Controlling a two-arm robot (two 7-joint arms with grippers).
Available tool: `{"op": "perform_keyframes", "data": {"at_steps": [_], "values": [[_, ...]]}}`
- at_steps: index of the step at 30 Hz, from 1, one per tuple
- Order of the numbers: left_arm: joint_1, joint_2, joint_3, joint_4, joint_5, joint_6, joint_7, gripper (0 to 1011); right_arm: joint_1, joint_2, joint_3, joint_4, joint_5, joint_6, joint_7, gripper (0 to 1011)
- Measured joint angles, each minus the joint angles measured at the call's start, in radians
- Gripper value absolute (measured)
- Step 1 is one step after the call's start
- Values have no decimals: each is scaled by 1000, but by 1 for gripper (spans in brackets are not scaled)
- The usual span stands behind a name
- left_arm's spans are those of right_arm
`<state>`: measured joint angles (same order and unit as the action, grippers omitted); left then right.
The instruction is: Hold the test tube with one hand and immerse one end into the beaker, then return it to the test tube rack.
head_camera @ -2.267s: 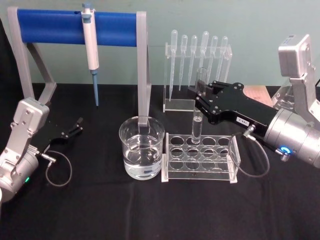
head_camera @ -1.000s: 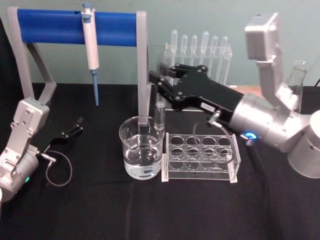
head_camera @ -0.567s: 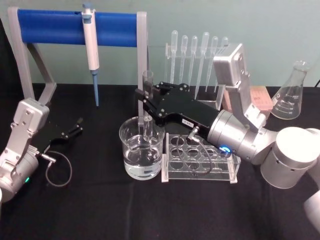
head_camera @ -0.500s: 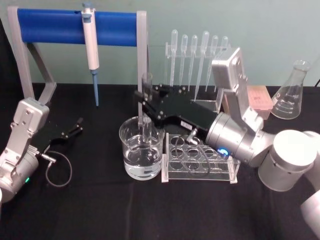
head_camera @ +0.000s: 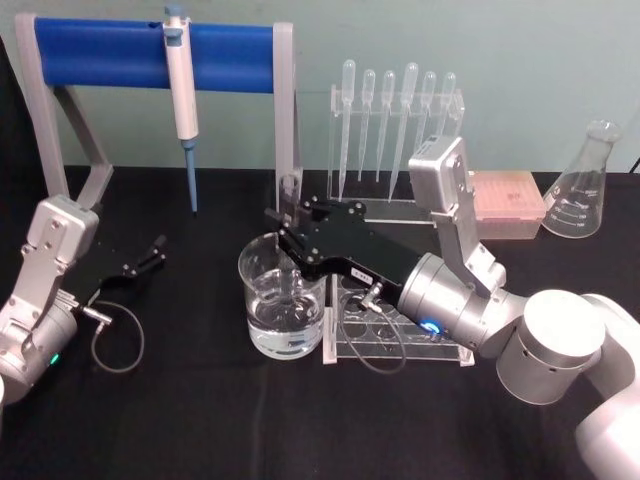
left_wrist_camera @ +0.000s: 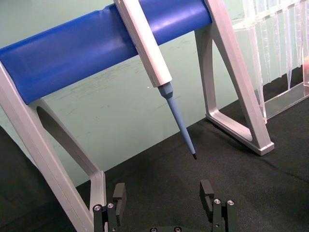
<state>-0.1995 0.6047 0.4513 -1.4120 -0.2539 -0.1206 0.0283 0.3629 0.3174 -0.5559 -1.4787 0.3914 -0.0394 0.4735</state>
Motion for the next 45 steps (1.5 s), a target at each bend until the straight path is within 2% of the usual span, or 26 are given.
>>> {"op": "perform_keyframes", "data": {"at_steps": [22, 45], "values": [[0, 0, 0, 0, 0, 0, 0, 1000, -4, -40, 9, 76, -29, -20, 27, 225], [0, 0, 0, 0, 0, 0, 0, 1000, -8, -43, 12, 76, -32, -17, 30, 225]]}}
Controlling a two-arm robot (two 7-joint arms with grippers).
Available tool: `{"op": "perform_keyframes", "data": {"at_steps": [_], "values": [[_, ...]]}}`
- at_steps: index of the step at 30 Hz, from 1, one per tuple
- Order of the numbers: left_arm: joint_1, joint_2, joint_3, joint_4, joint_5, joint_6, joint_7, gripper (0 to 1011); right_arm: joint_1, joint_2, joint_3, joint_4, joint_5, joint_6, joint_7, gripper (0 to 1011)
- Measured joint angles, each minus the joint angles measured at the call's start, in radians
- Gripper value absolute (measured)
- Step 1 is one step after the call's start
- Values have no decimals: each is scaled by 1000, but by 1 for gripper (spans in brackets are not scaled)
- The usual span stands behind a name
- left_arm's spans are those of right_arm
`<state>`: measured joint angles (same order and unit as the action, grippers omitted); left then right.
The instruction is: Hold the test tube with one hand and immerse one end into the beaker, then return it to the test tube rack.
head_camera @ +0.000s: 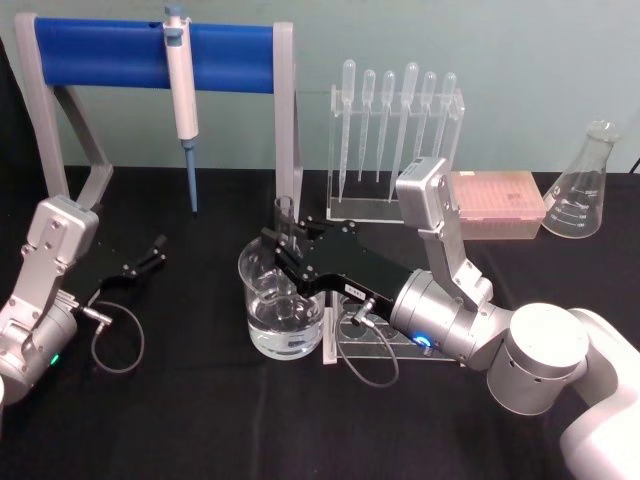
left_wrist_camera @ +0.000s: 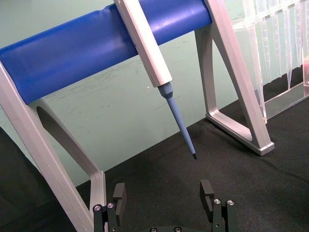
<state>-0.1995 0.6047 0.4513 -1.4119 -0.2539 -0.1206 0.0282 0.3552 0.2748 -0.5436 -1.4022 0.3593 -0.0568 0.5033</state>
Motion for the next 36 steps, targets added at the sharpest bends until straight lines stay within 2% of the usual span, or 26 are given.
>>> {"op": "perform_keyframes", "data": {"at_steps": [36], "values": [[0, 0, 0, 0, 0, 0, 0, 1000, 0, 0, 0, 0, 1, 0, -1, 225]]}}
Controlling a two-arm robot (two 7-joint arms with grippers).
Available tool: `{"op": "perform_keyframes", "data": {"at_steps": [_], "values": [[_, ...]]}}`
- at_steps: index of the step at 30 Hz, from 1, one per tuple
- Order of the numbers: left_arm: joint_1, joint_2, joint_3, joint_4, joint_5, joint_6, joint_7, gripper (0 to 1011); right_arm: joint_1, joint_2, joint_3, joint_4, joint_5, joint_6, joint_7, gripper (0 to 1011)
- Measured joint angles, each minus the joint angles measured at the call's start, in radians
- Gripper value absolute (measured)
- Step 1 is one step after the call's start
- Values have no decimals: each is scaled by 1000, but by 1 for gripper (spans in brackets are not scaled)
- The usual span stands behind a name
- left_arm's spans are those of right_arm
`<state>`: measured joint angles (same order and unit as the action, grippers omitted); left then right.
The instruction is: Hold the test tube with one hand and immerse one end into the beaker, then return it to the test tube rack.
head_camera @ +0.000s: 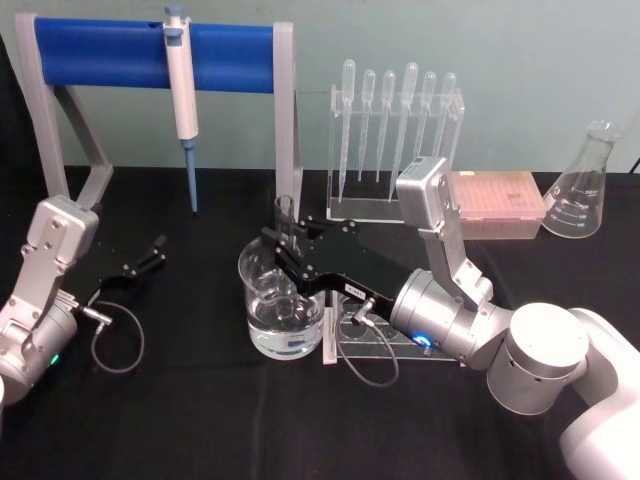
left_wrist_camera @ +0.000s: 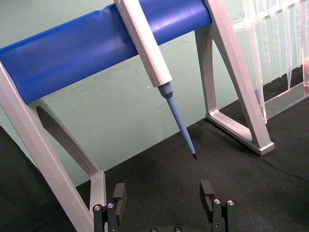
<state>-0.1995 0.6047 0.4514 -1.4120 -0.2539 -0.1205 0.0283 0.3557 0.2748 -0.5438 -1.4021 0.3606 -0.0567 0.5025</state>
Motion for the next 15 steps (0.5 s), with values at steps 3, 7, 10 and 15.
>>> {"op": "perform_keyframes", "data": {"at_steps": [3, 7, 10, 15], "values": [[0, 0, 0, 0, 0, 0, 0, 1000, 0, 0, 0, 0, 0, 0, 0, 225], [0, 0, 0, 0, 0, 0, 0, 1000, 0, 0, 0, 0, 0, 0, 0, 225], [0, 0, 0, 0, 0, 0, 0, 1000, 0, 0, 0, 0, 0, 0, 0, 225], [0, 0, 0, 0, 0, 0, 0, 1000, 0, 0, 0, 0, 0, 0, 0, 225]]}}
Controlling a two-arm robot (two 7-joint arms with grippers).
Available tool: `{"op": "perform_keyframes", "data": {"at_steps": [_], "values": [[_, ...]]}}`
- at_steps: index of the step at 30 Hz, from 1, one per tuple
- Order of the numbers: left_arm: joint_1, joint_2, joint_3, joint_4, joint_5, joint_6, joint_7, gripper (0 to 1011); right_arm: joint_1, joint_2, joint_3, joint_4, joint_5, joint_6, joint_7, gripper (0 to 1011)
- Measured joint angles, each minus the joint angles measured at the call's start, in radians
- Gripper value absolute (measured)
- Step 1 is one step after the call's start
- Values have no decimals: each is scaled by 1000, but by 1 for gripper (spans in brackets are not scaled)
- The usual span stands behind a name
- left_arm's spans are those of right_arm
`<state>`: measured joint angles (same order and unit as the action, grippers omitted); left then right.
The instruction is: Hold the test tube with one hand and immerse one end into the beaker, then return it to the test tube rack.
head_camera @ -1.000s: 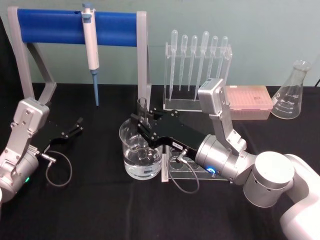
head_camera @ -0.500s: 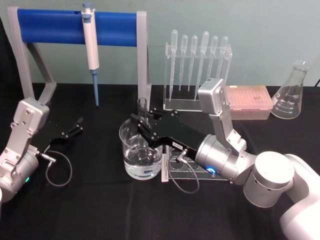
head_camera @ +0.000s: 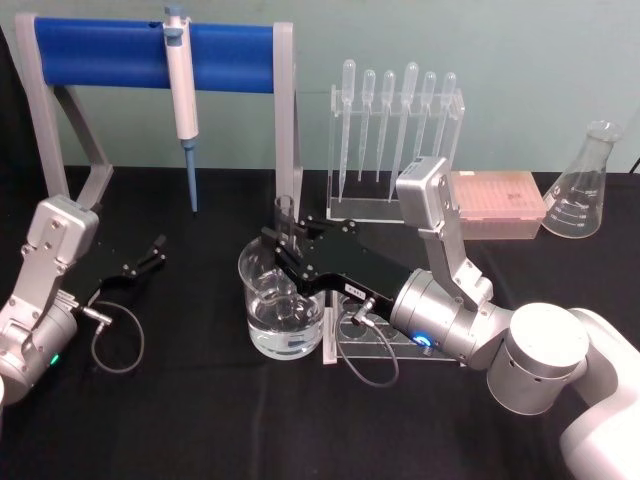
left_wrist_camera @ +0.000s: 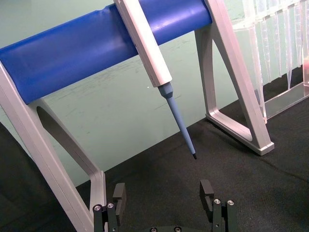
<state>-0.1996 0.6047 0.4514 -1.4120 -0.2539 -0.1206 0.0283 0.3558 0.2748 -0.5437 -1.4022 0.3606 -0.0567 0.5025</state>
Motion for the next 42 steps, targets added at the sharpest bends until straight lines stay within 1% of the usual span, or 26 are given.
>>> {"op": "perform_keyframes", "data": {"at_steps": [42], "values": [[0, 0, 0, 0, 0, 0, 0, 1000, 0, 0, 0, 0, 0, 0, 0, 225]]}}
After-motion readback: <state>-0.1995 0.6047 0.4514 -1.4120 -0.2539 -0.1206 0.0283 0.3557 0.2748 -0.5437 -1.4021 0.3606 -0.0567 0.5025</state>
